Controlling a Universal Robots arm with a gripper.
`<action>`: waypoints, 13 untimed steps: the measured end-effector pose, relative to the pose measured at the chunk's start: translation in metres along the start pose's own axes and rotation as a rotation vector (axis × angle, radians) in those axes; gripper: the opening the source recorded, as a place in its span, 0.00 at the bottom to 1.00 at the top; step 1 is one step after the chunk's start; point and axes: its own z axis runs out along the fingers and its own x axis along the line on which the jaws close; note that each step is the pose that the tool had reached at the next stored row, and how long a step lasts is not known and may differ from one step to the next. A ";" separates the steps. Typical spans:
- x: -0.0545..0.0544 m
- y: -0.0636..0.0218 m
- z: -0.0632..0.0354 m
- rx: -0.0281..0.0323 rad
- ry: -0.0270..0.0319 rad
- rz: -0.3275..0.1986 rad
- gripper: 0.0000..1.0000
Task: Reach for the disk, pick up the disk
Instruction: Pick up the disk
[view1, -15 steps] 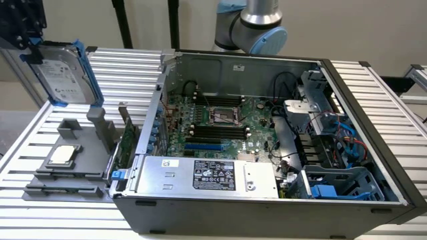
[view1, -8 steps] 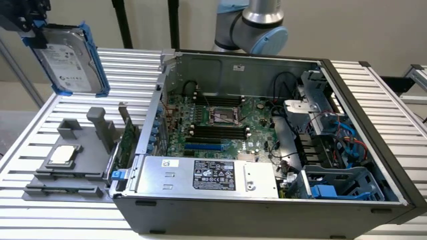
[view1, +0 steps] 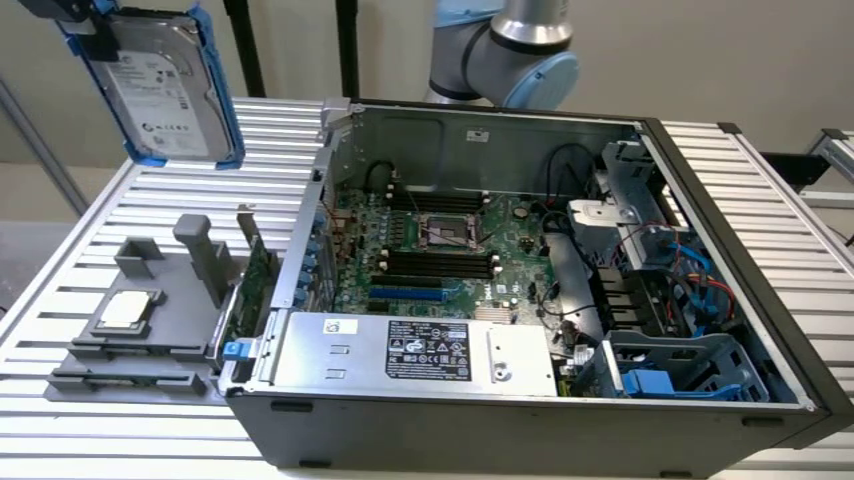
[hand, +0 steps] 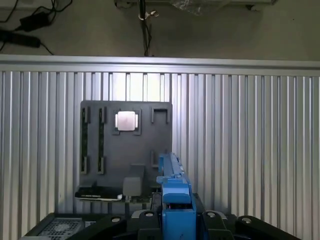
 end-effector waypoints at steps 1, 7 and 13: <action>0.000 -0.0046 -0.0036 -0.0003 -0.0012 0.000 0.33; -0.001 -0.0318 -0.0209 -0.0015 -0.0074 0.000 0.33; -0.002 -0.0591 -0.0332 -0.0028 -0.0112 0.000 0.33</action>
